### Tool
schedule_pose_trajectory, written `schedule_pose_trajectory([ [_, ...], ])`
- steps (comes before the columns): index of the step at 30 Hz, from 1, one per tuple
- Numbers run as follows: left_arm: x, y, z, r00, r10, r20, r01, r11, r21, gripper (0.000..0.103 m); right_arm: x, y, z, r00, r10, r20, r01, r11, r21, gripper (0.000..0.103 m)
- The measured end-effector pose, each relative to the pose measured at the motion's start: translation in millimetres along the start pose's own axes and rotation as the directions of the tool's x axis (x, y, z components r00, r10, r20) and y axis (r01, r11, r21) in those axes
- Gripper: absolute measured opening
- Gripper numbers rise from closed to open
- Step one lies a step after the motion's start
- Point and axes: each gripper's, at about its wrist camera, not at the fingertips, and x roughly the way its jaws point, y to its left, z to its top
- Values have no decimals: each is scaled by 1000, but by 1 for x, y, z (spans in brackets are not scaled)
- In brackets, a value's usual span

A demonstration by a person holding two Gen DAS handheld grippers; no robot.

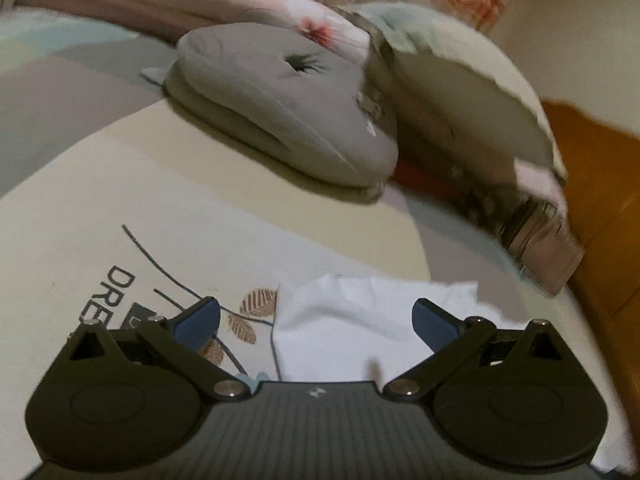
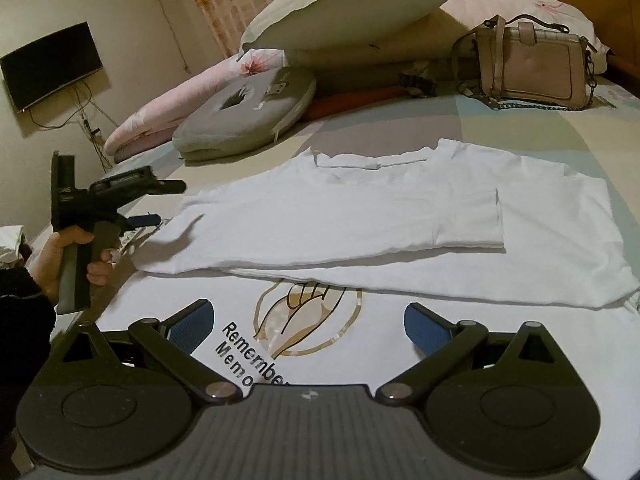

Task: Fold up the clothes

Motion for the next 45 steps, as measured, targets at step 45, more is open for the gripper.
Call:
schedule_pose_trajectory([
  [45,-50,-72,-29,967,-39,-251,100,967,234,102,-1,-8,2,1000,0,-7,1,998,59,103],
])
